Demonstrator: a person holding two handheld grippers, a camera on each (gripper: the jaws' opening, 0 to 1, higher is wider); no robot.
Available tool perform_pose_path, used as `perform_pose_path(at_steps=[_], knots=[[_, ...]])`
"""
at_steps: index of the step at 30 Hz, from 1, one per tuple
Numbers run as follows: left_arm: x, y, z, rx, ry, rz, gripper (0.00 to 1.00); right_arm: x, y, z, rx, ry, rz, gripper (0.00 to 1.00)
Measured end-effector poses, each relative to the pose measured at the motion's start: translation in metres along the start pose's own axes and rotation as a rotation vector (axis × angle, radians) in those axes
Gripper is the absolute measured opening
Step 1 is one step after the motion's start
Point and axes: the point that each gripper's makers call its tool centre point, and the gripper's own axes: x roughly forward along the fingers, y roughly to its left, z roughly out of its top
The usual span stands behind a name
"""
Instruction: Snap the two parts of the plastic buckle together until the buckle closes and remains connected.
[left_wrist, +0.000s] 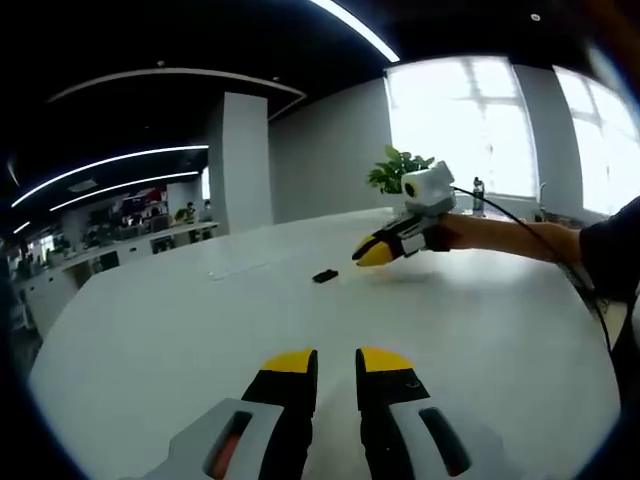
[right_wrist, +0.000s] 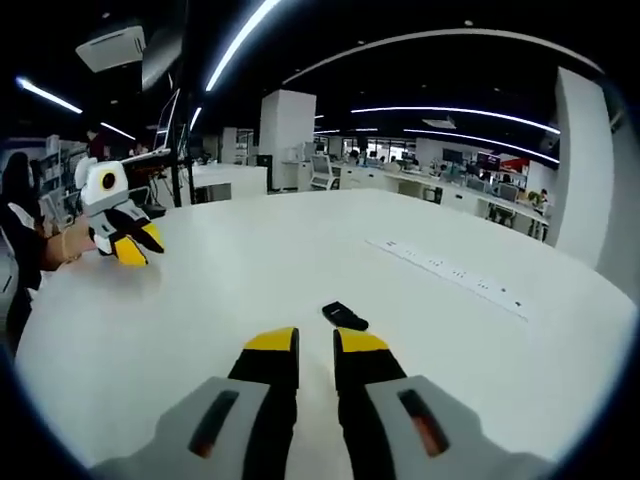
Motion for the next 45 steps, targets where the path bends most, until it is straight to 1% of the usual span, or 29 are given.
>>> perform_pose_path(at_steps=[7,14,18,21,25,32,38,42,45], knots=[[-0.002,0.005,0.0,-0.013,0.005,0.013,0.14,-0.008,0.012,0.0,0.025,-0.008,0.011,0.13],[-0.007,0.014,0.003,-0.024,-0.003,0.042,0.15,-0.02,0.02,0.0,0.017,-0.01,-0.01,0.13],[-0.008,0.016,0.003,-0.032,-0.005,0.05,0.15,-0.026,0.024,-0.002,0.003,0.0,-0.031,0.13],[-0.009,0.019,0.001,-0.029,0.005,0.062,0.15,-0.033,0.03,-0.001,0.02,-0.006,-0.038,0.13],[-0.01,0.022,0.0,-0.008,0.014,0.082,0.15,-0.042,0.036,-0.001,0.011,-0.011,-0.052,0.13],[-0.014,0.031,0.004,-0.013,0.0,0.114,0.15,-0.053,0.044,-0.001,0.04,-0.029,-0.06,0.13],[-0.015,0.035,0.005,-0.007,-0.005,0.135,0.15,-0.061,0.047,-0.002,0.059,-0.034,-0.077,0.13],[-0.013,0.035,0.003,-0.001,0.006,0.135,0.15,-0.067,0.049,-0.003,0.068,-0.037,-0.086,0.13],[-0.014,0.034,0.004,0.002,0.004,0.139,0.15,-0.074,0.047,-0.005,0.074,-0.037,-0.106,0.13]])
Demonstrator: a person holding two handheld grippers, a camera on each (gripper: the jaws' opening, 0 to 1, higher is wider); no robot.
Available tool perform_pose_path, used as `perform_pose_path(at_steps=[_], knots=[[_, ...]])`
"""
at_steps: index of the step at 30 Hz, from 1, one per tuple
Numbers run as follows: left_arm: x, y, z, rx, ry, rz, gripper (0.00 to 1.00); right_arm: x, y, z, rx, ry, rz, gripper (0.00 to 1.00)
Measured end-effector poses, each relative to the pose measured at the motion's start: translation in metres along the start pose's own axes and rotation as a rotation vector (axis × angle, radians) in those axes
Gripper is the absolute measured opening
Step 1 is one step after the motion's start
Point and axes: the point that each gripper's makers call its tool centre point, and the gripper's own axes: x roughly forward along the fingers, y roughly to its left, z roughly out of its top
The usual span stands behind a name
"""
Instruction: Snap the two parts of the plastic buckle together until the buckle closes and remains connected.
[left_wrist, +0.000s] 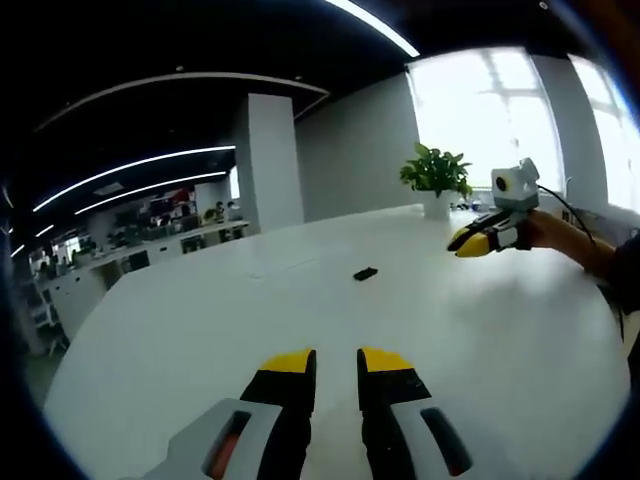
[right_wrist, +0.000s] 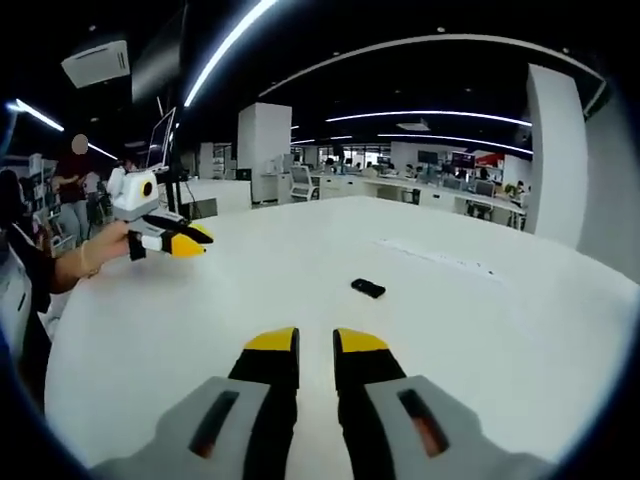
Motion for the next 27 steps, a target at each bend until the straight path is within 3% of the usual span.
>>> perform_pose_path(at_steps=[13,20,27], knots=[[-0.013,-0.014,0.009,0.009,-0.018,-0.011,0.15,-0.023,0.003,0.004,0.02,-0.037,-0.037,0.13],[-0.025,-0.027,0.011,-0.01,-0.026,-0.022,0.15,-0.029,0.006,0.0,-0.035,-0.018,-0.077,0.13],[-0.044,-0.031,0.016,-0.026,-0.048,0.008,0.15,-0.042,0.006,0.005,-0.008,-0.047,-0.104,0.13]])
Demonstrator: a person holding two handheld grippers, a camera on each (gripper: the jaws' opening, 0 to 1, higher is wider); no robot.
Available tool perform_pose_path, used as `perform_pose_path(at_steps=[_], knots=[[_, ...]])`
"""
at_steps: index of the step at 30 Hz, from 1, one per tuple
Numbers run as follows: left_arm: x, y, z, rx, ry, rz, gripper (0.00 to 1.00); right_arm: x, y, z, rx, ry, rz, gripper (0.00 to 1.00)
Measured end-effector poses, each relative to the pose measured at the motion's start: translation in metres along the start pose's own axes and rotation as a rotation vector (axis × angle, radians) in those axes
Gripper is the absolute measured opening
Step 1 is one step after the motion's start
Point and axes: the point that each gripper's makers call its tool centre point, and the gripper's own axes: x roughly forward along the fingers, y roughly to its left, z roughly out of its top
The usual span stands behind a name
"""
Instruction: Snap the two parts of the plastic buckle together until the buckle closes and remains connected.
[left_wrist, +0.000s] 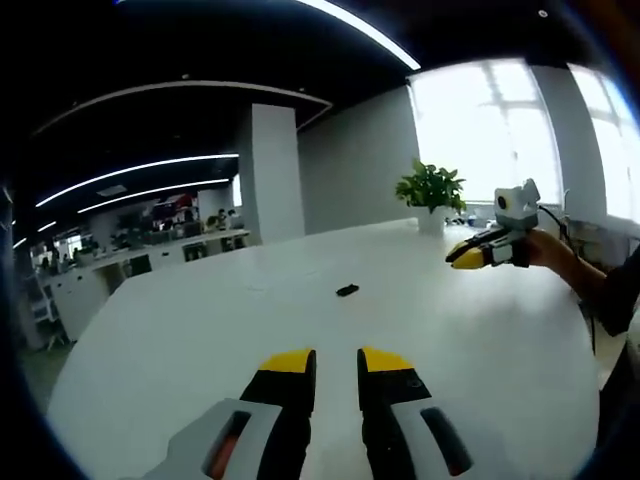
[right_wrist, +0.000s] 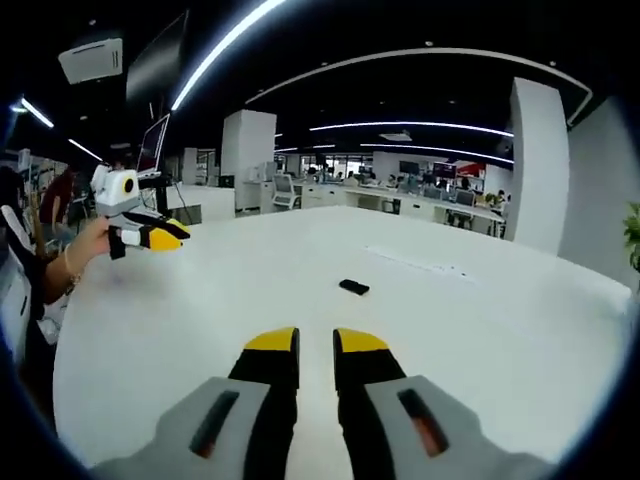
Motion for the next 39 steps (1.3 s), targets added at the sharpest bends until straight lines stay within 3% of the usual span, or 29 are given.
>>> perform_pose_path(at_steps=[11,26,39], knots=[[-0.029,0.001,-0.002,-0.001,0.009,0.105,0.15,-0.024,-0.001,0.003,0.042,-0.02,-0.061,0.13],[-0.064,-0.017,-0.002,-0.044,-0.015,0.157,0.16,-0.042,0.029,0.007,0.062,-0.056,-0.076,0.13],[-0.098,-0.033,-0.005,-0.032,-0.025,0.216,0.2,-0.077,0.06,0.024,-0.006,-0.116,-0.13,0.17]])
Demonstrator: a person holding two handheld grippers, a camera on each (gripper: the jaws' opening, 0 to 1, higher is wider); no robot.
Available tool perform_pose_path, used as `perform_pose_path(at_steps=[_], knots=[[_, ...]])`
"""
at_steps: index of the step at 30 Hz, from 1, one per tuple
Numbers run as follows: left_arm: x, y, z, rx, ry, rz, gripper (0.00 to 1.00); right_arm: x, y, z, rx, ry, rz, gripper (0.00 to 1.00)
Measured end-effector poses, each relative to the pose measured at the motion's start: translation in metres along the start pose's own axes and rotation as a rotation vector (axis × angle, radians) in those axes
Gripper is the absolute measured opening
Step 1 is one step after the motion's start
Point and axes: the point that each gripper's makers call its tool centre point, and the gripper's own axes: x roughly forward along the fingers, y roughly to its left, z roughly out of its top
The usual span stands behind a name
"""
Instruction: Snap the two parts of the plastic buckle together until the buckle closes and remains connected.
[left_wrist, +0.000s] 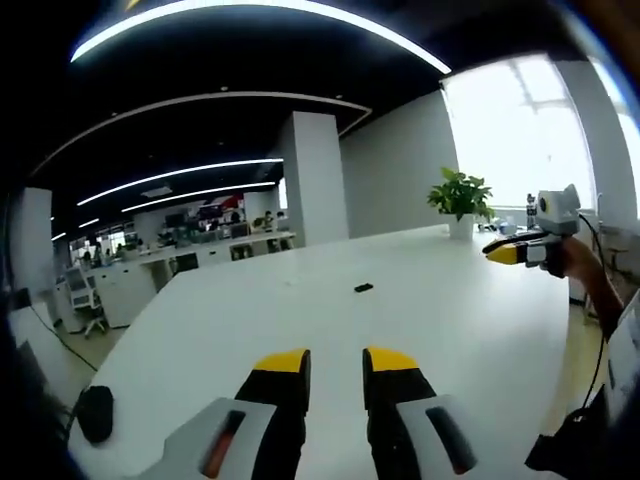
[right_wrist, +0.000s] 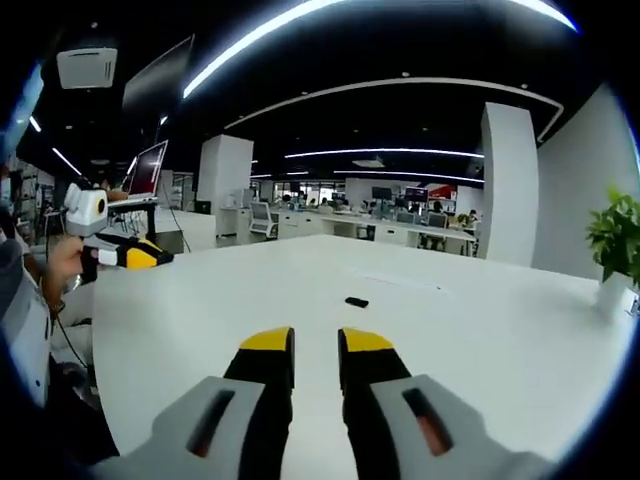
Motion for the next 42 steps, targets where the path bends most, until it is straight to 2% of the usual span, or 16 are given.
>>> perform_pose_path(at_steps=[4,9,14,18,21,25,34,42], knots=[[-0.008,-0.002,-0.001,0.004,0.002,0.016,0.23,-0.014,0.005,0.007,-0.022,-0.019,-0.029,0.18],[-0.018,-0.003,-0.005,-0.004,0.012,0.048,0.29,-0.031,0.008,0.008,-0.004,-0.028,-0.061,0.2],[-0.028,-0.004,-0.013,-0.021,0.032,0.088,0.34,-0.043,0.005,0.0,0.01,-0.01,-0.101,0.21],[-0.035,-0.007,-0.013,-0.016,0.031,0.104,0.37,-0.05,0.001,-0.011,0.019,0.029,-0.13,0.23],[-0.041,-0.008,-0.012,-0.026,0.024,0.113,0.38,-0.057,-0.001,-0.013,0.019,0.028,-0.153,0.23],[-0.047,-0.013,-0.008,-0.05,-0.007,0.107,0.38,-0.061,-0.004,-0.019,0.018,0.049,-0.175,0.23],[-0.049,-0.012,-0.006,-0.047,-0.013,0.122,0.38,-0.068,-0.005,-0.026,0.033,0.062,-0.197,0.25],[-0.048,-0.004,-0.007,-0.039,-0.014,0.148,0.38,-0.07,-0.004,-0.025,0.027,0.061,-0.208,0.25]])
